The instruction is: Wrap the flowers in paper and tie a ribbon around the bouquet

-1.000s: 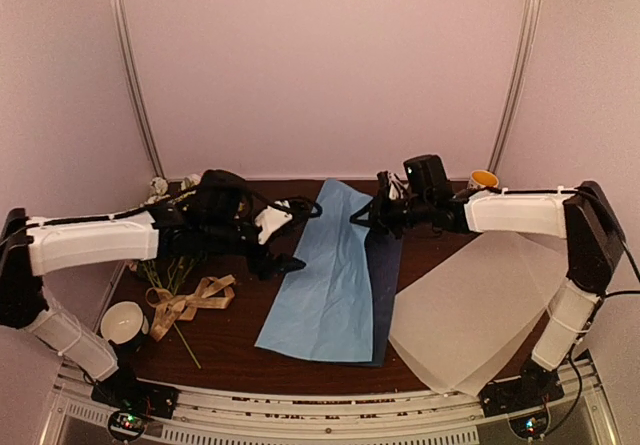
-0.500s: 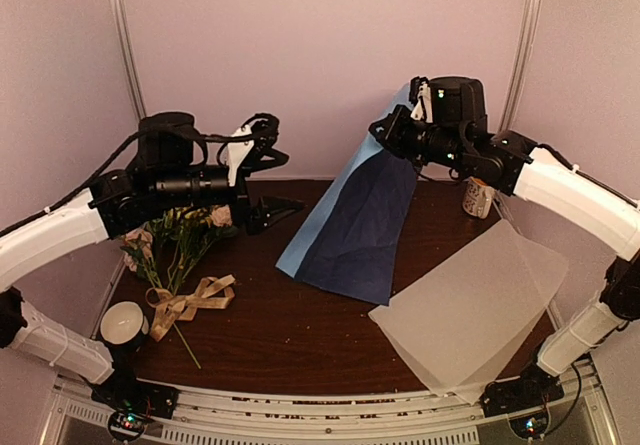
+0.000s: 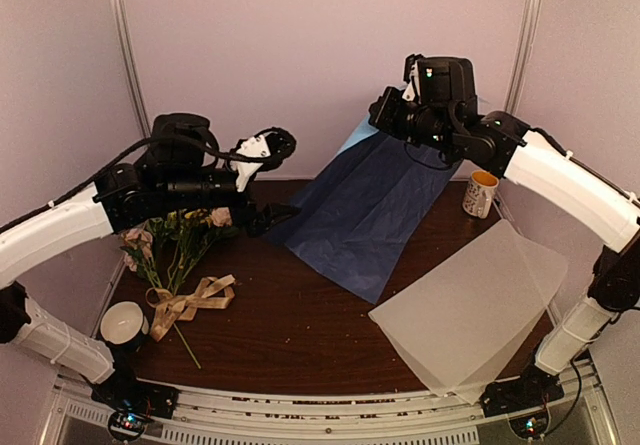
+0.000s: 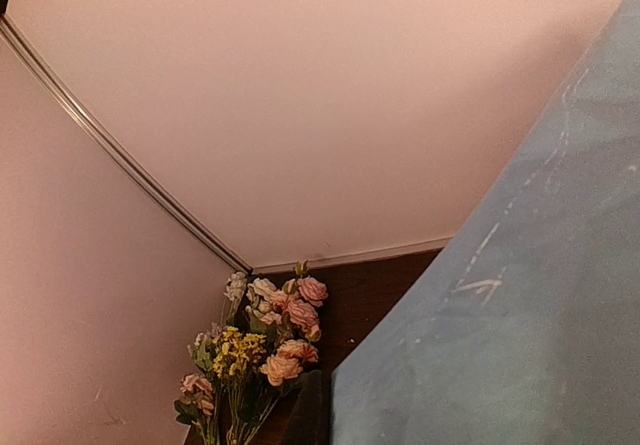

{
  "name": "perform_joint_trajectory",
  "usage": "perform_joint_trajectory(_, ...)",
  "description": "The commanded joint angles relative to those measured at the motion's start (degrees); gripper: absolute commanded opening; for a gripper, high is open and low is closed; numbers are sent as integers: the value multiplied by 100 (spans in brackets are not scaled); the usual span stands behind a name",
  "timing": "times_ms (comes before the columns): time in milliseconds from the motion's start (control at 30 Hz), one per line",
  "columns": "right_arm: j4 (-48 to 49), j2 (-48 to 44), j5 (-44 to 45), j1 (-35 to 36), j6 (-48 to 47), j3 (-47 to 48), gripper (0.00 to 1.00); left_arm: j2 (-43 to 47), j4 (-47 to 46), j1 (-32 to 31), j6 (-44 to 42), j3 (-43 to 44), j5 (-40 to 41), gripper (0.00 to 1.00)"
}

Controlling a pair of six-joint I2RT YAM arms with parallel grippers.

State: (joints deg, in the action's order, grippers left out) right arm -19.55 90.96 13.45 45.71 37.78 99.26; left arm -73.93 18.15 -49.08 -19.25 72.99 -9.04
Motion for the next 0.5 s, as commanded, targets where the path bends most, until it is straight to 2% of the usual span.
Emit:
perform_joint_trajectory(0, 0, -157, 104, 74, -305, 86, 0, -223, 214, 27, -496, 432, 896, 98)
perform_joint_trajectory(100, 10, -234, 69, 112, -395, 87, 0, -532, 689, 28, -444, 658, 423, 94)
perform_joint_trajectory(200, -51, -268, 144, 175, -566, 106, 0, -643, 892, 80, -304, 649, 157, 77)
perform_joint_trajectory(300, -111, -345, 181, 261, -709, 113, 0, -552, 1007, 81, -220, 575, -102, 51)
perform_joint_trajectory(333, -114, -395, 173, 304, -753, 111, 0, -474, 1014, 83, -183, 515, -202, 40)
perform_joint_trajectory(400, -127, -507, 176, 452, -881, 84, 0, -258, 1015, 83, -115, 373, -506, 10)
perform_joint_trajectory(433, -142, -588, 182, 539, -916, 58, 0, -124, 1015, 78, -84, 296, -650, 0)
perform_joint_trajectory(467, -154, -669, 186, 634, -943, 16, 0, 10, 1010, 79, -47, 209, -801, 0)
